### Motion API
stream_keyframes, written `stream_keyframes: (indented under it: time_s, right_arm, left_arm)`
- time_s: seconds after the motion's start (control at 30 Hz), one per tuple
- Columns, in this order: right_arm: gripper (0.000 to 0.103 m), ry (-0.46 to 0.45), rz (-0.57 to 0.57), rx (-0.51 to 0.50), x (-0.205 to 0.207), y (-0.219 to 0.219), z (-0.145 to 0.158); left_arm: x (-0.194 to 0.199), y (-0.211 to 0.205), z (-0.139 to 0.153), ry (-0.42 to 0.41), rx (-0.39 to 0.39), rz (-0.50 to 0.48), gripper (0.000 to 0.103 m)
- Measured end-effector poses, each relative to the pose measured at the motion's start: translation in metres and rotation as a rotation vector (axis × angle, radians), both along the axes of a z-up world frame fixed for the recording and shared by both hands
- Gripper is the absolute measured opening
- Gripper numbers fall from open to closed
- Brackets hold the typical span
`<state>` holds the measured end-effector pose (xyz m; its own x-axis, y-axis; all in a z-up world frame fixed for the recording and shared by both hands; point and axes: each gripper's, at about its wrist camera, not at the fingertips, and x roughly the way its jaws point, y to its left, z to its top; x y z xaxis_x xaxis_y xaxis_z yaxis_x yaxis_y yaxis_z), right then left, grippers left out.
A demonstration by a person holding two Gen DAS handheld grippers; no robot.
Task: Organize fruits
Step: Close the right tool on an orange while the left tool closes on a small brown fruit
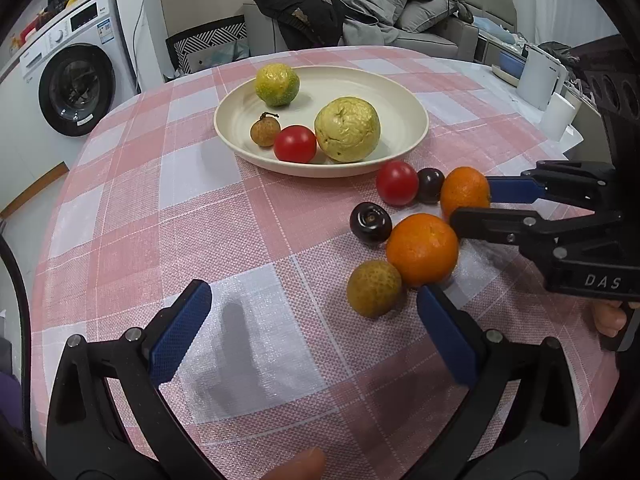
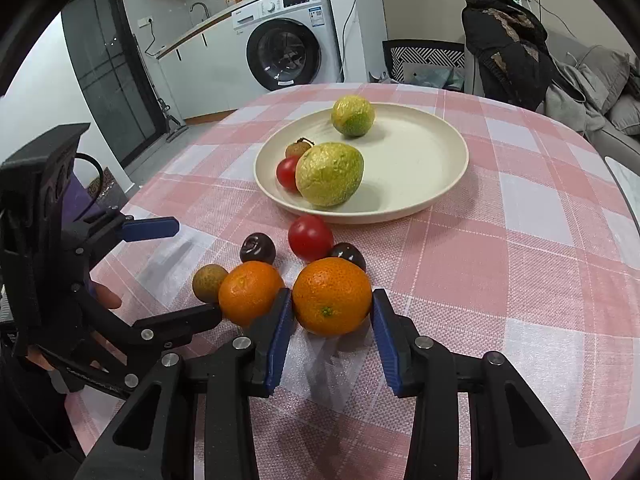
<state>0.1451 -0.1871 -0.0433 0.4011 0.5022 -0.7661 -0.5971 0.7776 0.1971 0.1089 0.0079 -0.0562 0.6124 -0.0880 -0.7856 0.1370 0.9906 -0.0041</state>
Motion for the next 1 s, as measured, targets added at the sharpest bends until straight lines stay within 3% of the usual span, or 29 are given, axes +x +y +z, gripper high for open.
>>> stream_keyframes:
  time_s: [0.33, 0.5, 0.87, 0.93, 1.0]
  right_arm:
    - [0.04, -0.009, -0.031, 0.022, 0.002, -0.007, 0.006]
    - [0.04, -0.011, -0.031, 0.022, 0.001, -0.006, 0.007]
    - [0.04, -0.016, -0.038, 0.021, 0.001, -0.008, 0.008]
    - [0.04, -0.016, -0.041, 0.023, 0.002, -0.01, 0.008]
    - [0.04, -0.017, -0.044, 0.024, 0.002, -0.01, 0.009]
  left_arm:
    - [0.002, 0.008, -0.001, 0.011, -0.016, 0.016, 0.102]
    - [-0.001, 0.004, 0.0, 0.005, -0.03, -0.028, 0.083]
    - [-0.009, -0.012, 0.001, -0.002, -0.037, -0.128, 0.03]
    - [-0.011, -0.014, 0.001, -0.009, -0.04, -0.144, 0.023]
    - [-0.013, -0.016, 0.002, -0.019, -0.037, -0.153, 0.023]
